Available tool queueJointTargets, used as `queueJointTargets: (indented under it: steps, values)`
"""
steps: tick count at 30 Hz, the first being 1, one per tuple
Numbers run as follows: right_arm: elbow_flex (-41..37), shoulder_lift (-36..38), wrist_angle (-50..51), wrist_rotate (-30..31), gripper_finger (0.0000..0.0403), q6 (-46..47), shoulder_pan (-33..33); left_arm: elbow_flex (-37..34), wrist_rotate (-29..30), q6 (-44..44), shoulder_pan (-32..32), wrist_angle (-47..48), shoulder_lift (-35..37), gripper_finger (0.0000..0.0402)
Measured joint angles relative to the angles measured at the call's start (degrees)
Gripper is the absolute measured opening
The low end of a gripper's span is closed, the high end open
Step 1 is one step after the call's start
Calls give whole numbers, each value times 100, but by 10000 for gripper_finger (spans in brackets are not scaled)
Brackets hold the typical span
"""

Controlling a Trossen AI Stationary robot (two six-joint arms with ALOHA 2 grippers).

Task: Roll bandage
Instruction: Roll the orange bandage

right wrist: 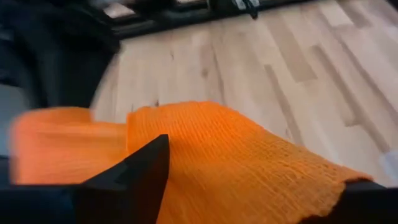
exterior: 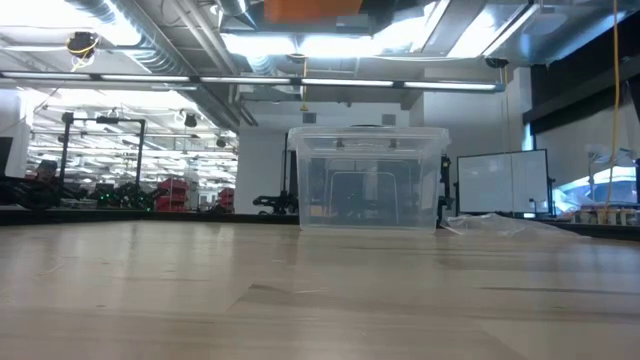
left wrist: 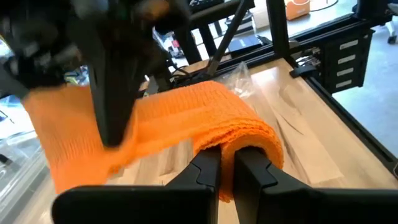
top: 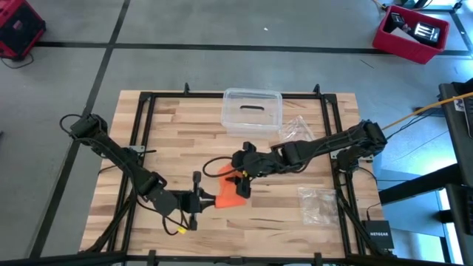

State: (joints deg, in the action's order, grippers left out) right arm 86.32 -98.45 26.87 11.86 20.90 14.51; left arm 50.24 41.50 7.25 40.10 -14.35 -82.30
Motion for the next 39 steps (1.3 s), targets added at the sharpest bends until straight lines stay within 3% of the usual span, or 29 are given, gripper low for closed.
queueJointTargets:
  steps: [5, 11, 15, 19, 22, 30, 36, 39]
  values:
    - [-2, -220, -7, -555, 276, 230, -62, 0, -17, -66, 0, 52, 0, 15]
    - [-2, -45, 1, -1816, 291, 1353, -419, 0, -17, -127, -4, 102, 0, 15]
    - [2, -34, 65, -1849, 287, 1862, -489, 0, -22, -131, -19, 151, 0, 15]
    - [-4, -10, 188, -2494, 280, 2121, -602, 0, -22, -185, -20, 180, 0, 15]
    - [-3, 34, 133, -2191, 276, 2184, -612, 0, -20, -129, -20, 173, 0, 15]
    - [-7, 423, 628, -2147, 276, 1806, -640, 0, 46, -71, -1, 107, 18, 15]
    - [-6, 1122, 853, -1105, 276, 812, 112, 4, 243, 408, 105, -655, 260, 15]
    - [-21, 1397, 1021, -90, 276, 38, 847, 7, 251, 701, 158, -886, 408, 15]
